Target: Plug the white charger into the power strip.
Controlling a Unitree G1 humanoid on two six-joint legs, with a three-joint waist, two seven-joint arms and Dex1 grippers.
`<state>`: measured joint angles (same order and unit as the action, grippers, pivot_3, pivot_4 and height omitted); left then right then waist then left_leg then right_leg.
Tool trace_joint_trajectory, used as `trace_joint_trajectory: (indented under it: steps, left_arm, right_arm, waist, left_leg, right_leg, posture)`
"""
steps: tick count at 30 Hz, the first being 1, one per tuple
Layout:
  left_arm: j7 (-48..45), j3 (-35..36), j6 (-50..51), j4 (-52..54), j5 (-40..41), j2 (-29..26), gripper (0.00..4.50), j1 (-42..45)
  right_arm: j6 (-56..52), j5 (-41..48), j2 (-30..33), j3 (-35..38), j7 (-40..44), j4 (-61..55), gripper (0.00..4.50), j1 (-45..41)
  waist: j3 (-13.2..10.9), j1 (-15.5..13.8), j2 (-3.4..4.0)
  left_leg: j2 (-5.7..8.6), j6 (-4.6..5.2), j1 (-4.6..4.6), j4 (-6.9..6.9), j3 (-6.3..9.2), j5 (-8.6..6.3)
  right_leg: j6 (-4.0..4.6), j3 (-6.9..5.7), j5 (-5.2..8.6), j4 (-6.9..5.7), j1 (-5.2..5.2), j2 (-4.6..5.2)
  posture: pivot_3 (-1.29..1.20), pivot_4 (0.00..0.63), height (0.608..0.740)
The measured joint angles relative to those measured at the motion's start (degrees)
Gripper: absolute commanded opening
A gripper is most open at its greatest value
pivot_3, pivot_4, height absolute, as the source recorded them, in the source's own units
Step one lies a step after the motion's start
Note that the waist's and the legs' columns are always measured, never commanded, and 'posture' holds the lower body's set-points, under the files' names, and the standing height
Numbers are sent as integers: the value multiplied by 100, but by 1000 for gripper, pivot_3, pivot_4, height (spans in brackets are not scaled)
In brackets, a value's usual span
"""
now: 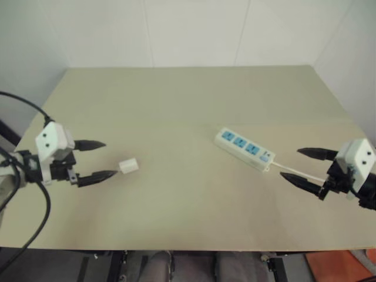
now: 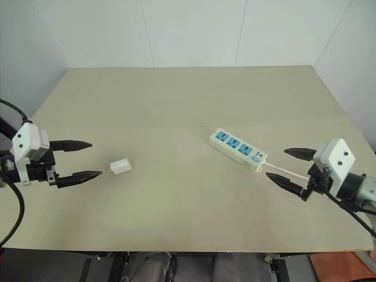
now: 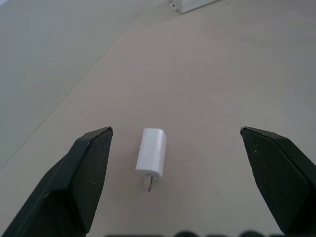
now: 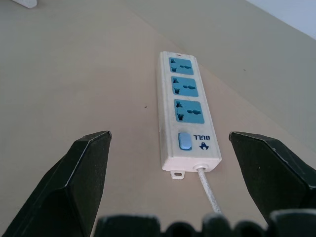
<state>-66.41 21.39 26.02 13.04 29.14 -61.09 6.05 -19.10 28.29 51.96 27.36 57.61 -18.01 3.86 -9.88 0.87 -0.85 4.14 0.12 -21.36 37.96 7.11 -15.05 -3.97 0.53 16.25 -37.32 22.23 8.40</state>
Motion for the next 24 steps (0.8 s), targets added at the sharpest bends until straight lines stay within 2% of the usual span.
trace_joint_trajectory:
  steps: [16,24]
  left_arm:
    - [61,-192,-4,-48,-5,67,4500,159]
    - [-239,-710,-238,-305,-2,134,4500,1039]
  right_arm:
    - [35,-23,-323,-4,-201,-7,4479,96]
    - [227,-242,-754,-333,-584,407,4479,-281]
  waist:
    - [0,-1,0]
    - [1,0,-1]
  left_leg:
    - [0,0,1,0,-1,0]
    - [4,-1,5,0,-6,1]
  right_leg:
    - [0,4,0,-5,1,0]
    - [0,9,0,-17,3,0]
  posture:
    - [0,150,740]
    - [0,150,740]
